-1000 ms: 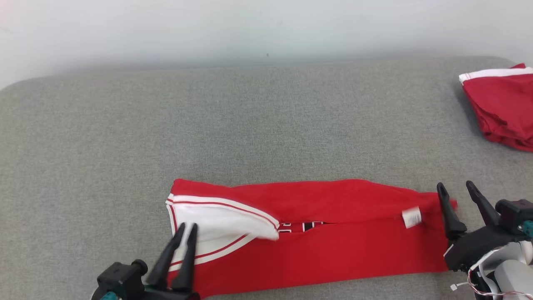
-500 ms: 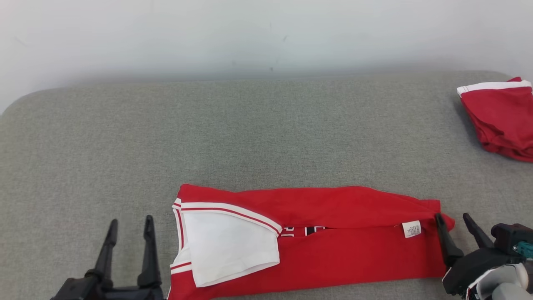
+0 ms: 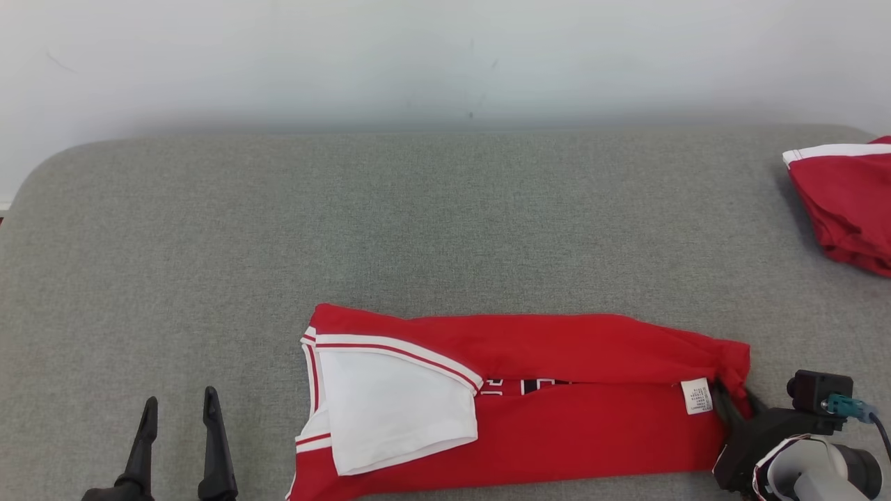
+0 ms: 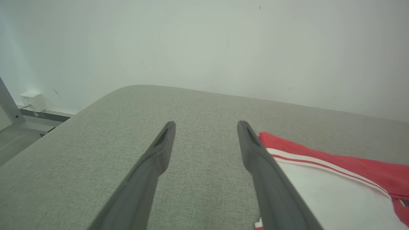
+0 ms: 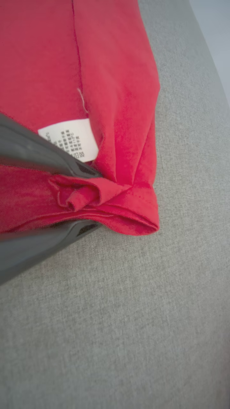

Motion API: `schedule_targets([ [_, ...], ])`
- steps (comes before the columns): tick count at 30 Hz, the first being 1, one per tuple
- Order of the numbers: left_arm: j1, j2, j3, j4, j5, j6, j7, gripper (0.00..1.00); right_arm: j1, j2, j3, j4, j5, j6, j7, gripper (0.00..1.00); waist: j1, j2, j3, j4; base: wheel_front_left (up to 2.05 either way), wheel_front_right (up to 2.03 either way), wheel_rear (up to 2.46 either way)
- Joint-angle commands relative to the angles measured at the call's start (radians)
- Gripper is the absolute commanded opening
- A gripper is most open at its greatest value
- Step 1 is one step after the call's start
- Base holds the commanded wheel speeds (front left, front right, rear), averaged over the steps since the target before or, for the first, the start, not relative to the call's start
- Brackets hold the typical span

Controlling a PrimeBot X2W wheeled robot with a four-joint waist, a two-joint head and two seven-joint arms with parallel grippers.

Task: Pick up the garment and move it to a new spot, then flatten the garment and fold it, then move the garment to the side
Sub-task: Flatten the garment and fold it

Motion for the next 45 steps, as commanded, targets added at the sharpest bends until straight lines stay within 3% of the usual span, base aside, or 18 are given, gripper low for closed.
schedule_targets([
  [1,0.009,-0.006,0.006,0.004,0.007,-0.007,-0.003,1.0,0.004,0.006,0.01,0.01,0.007,-0.002,0.008,0.0,-0.0001,0.0,-0.002,-0.001,0.0,0.0,0.0],
  [5,0.02,-0.02,0.03,0.015,0.037,-0.027,-0.003,1.0,-0.016,-0.033,0.008,0.023,0.04,-0.002,-0.033,0.0,-0.0001,0.0,-0.015,-0.011,0.0,0.0,0.0],
  [12,0.024,-0.034,0.055,0.023,0.064,-0.045,-0.003,1.0,-0.043,-0.187,-0.062,0.096,0.085,-0.002,-0.078,0.0,-0.0001,0.0,-0.04,-0.028,0.0,0.0,0.0],
  [16,0.032,-0.037,0.073,0.029,0.076,-0.056,-0.003,1.0,-0.054,-0.232,-0.051,0.105,0.082,-0.002,-0.07,0.0,-0.0001,0.0,-0.056,-0.044,0.0,0.0,0.0],
  [22,0.049,-0.04,0.086,0.036,0.08,-0.061,-0.003,1.0,-0.039,-0.183,0.018,-0.009,0.088,-0.002,-0.044,0.0,-0.0001,0.0,-0.077,-0.059,0.0,0.0,0.0],
  [34,0.022,-0.041,0.058,0.059,0.074,-0.066,-0.003,1.0,0.046,-0.023,0.153,-0.401,0.113,-0.002,0.06,0.0,-0.0001,0.0,-0.077,-0.042,0.0,0.0,0.0],
  [45,0.0,-0.041,0.035,0.083,0.06,-0.063,-0.003,1.0,0.066,0.135,0.165,-0.498,0.047,-0.002,0.107,0.0,-0.0001,0.0,-0.062,-0.005,0.0,0.0,0.0],
])
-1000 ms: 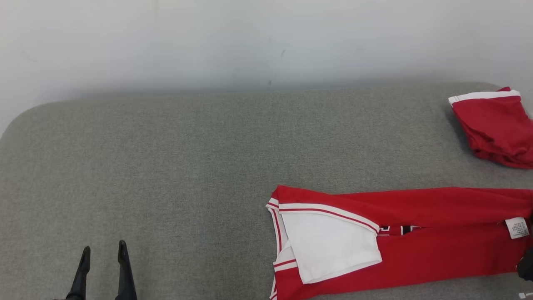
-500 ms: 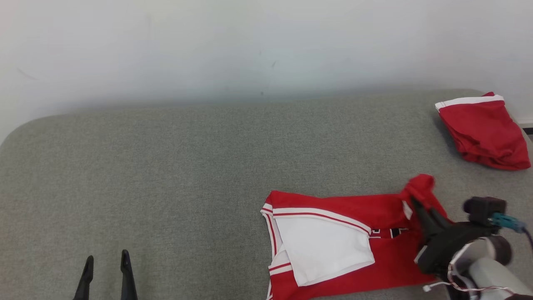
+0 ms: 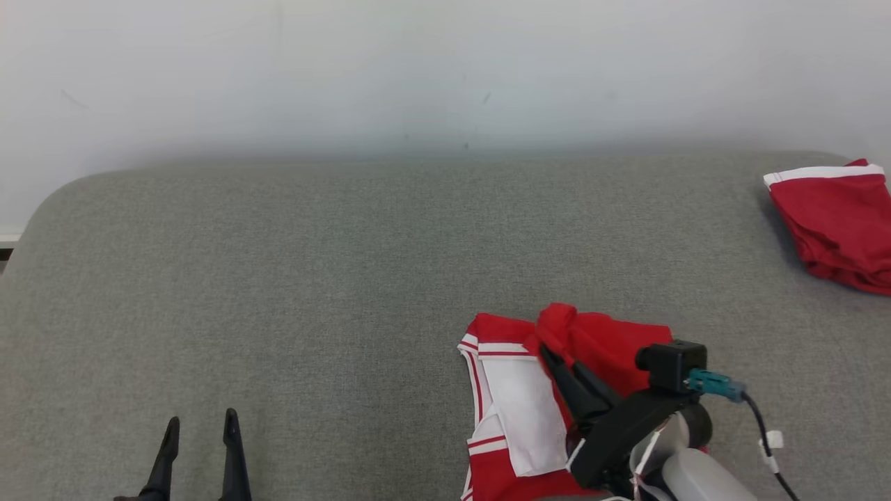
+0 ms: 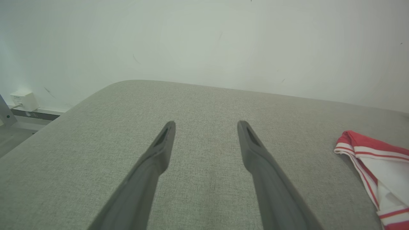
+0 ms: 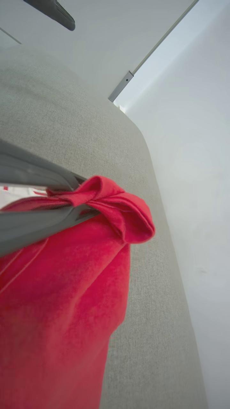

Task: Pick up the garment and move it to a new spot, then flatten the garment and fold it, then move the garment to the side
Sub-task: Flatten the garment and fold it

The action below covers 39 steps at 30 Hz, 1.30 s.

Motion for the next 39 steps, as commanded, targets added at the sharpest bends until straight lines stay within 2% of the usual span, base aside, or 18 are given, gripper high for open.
schedule_targets([
  [1,-0.011,-0.002,-0.01,-0.001,-0.006,0.006,-0.003,1.0,0.002,0.018,0.001,0.005,-0.01,-0.002,0.002,0.0,0.0,0.0,0.005,0.011,0.0,0.0,0.0],
  [10,-0.041,-0.001,-0.027,0.024,-0.013,0.0,-0.003,1.0,-0.02,0.087,0.003,0.082,-0.069,-0.002,-0.012,0.0,0.0,0.0,0.021,0.043,0.0,0.0,0.0],
  [11,-0.045,-0.001,-0.028,0.026,-0.015,0.0,-0.003,1.0,-0.024,0.089,0.0,0.092,-0.082,-0.002,-0.022,0.1,0.0,0.0,0.022,0.045,0.0,0.0,0.0],
  [12,-0.047,-0.001,-0.03,0.027,-0.016,0.001,-0.003,1.0,-0.026,0.093,0.0,0.103,-0.093,-0.002,-0.028,1.0,0.0,0.0,0.024,0.046,0.0,0.0,0.0],
  [15,-0.047,-0.001,-0.03,0.031,-0.019,0.003,-0.003,1.0,-0.038,0.096,0.002,0.108,-0.108,-0.002,-0.053,1.0,0.0,0.0,0.025,0.045,0.0,0.0,0.0],
  [21,-0.027,-0.001,-0.02,0.029,-0.023,0.007,-0.003,1.0,-0.042,0.037,-0.032,0.054,-0.135,-0.002,-0.154,1.0,0.0,0.0,0.011,0.023,0.0,0.0,0.0],
  [28,-0.014,-0.001,-0.003,0.01,-0.015,0.006,-0.003,1.0,0.016,-0.024,-0.174,-0.047,-0.181,-0.002,-0.211,1.0,0.0,0.0,-0.015,-0.016,0.0,0.0,0.0],
  [34,-0.008,-0.001,-0.003,-0.009,-0.012,0.01,-0.003,1.0,0.117,-0.044,-0.278,-0.141,-0.242,-0.002,-0.219,1.0,0.0,0.0,-0.025,-0.042,0.0,0.0,0.0],
  [39,-0.004,-0.001,-0.008,-0.019,-0.016,0.014,-0.003,1.0,0.191,-0.038,-0.313,-0.169,-0.258,-0.002,-0.22,1.0,0.0,0.0,-0.026,-0.048,0.0,0.0,0.0],
])
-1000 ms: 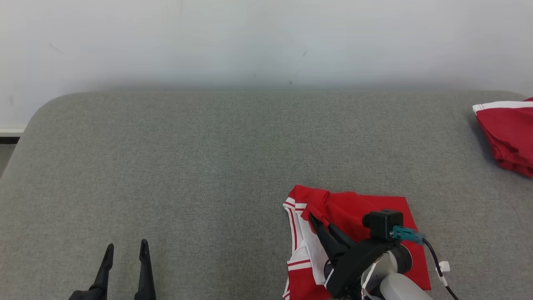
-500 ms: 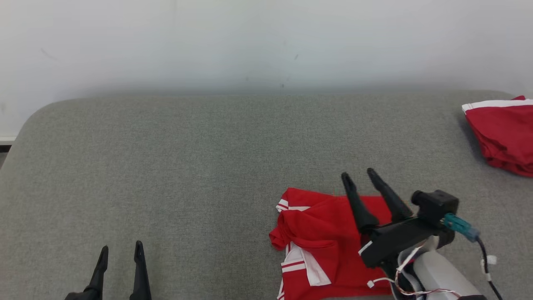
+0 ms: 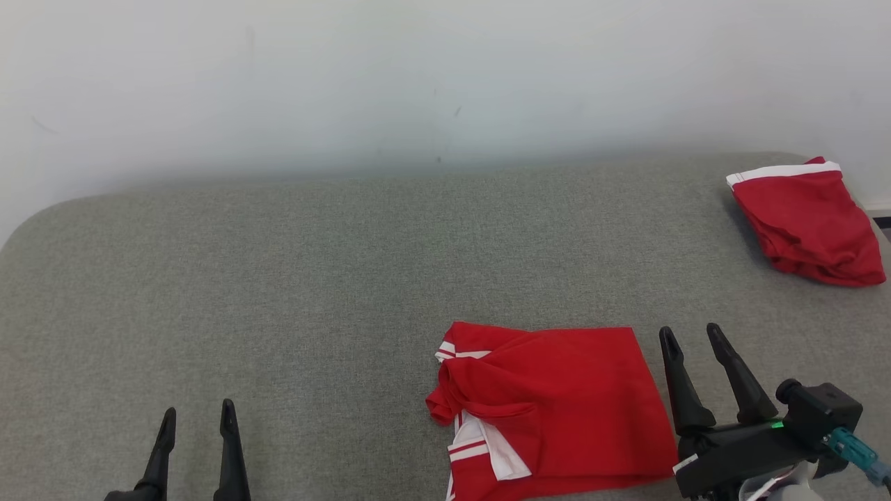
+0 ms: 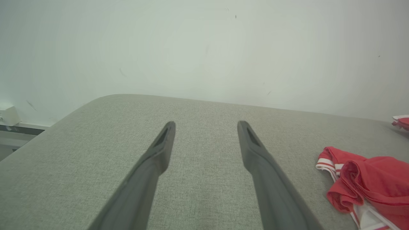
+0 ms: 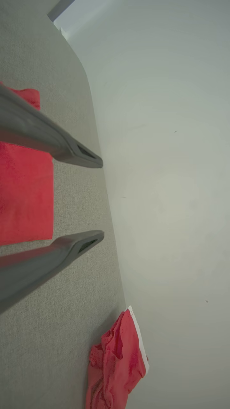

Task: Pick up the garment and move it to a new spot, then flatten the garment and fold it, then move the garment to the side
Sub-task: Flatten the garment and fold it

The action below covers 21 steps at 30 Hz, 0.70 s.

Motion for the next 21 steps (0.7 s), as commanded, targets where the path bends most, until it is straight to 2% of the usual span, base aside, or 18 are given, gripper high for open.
schedule_targets([
  [1,0.013,-0.001,-0.001,-0.004,-0.002,-0.001,-0.003,1.0,0.012,0.0,-0.004,-0.006,-0.006,-0.002,-0.004,1.0,0.0,0.0,0.0,0.0,0.0,0.0,0.0],
  [5,0.012,-0.001,0.001,-0.011,0.003,-0.003,-0.003,1.0,0.046,0.002,-0.023,-0.007,-0.03,-0.002,-0.004,1.0,0.0,0.0,0.0,0.003,0.0,0.0,0.0],
  [6,0.013,-0.001,0.002,-0.012,0.004,-0.004,-0.003,1.0,0.051,0.004,-0.026,-0.002,-0.034,-0.002,-0.004,0.94,0.0,0.0,0.001,0.005,0.0,0.0,0.0],
  [7,0.014,-0.001,0.003,-0.013,0.006,-0.005,-0.003,1.0,0.053,0.006,-0.026,0.004,-0.039,-0.002,-0.004,0.44,0.0,0.0,0.001,0.006,0.0,0.0,0.0],
  [8,0.014,-0.001,0.004,-0.013,0.006,-0.006,-0.003,1.0,0.053,0.001,-0.021,0.015,-0.046,-0.002,-0.004,0.0,0.0,0.0,0.001,0.009,0.0,0.0,0.0],
  [14,-0.005,-0.001,-0.005,-0.01,0.005,-0.009,-0.003,1.0,0.005,0.004,0.033,0.111,-0.084,-0.002,-0.005,0.0,0.0,0.0,0.01,0.038,0.0,0.0,0.0],
  [21,-0.012,-0.001,-0.018,-0.005,0.006,-0.014,-0.003,1.0,-0.082,0.032,0.132,0.308,-0.101,-0.002,-0.005,0.0,0.0,0.0,0.016,0.083,0.0,0.0,0.0],
])
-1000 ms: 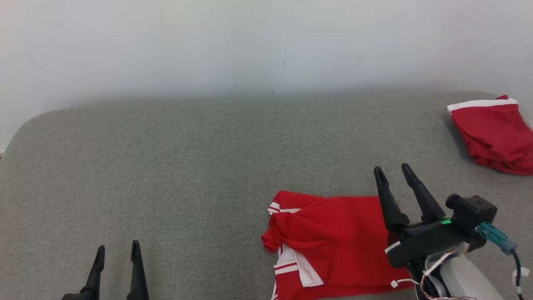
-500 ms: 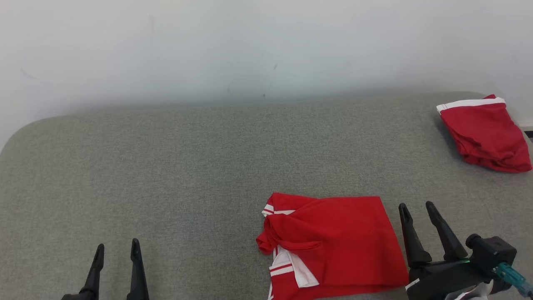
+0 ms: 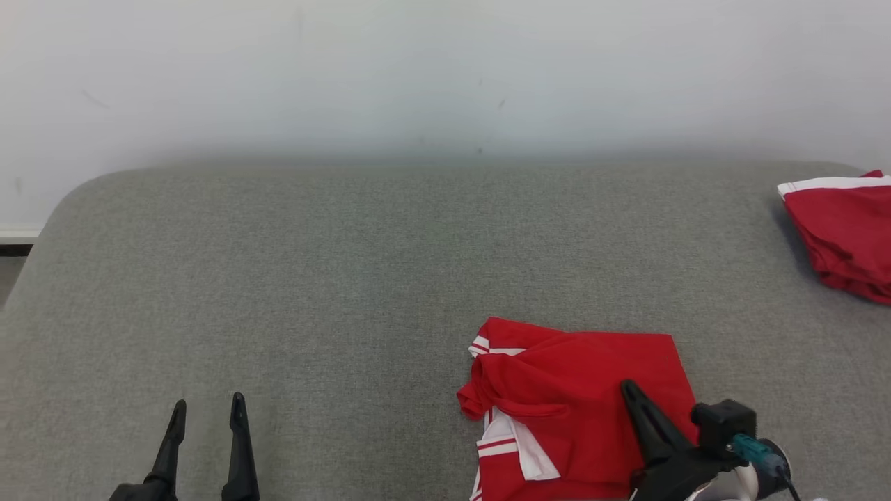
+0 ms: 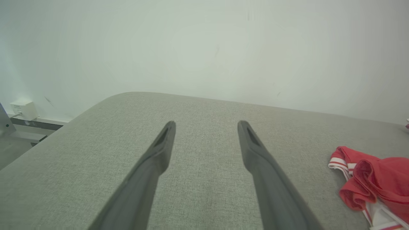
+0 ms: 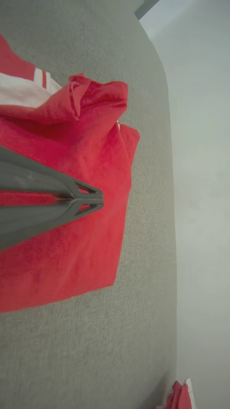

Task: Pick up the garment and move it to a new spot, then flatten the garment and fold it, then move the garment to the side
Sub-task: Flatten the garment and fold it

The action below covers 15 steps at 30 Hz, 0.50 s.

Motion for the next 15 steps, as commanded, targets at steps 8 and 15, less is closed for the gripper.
schedule_targets([
  [8,-0.017,-0.001,-0.01,0.014,-0.01,-0.006,-0.003,1.0,-0.043,0.096,0.105,0.139,0.015,-0.002,-0.004,0.0,0.0,0.0,0.01,0.062,0.0,0.0,0.0],
  [15,-0.019,-0.001,-0.004,0.021,-0.017,-0.011,-0.003,1.0,-0.02,0.15,0.216,0.132,0.061,-0.002,-0.004,0.0,0.0,0.0,0.016,0.075,0.0,0.0,0.0],
])
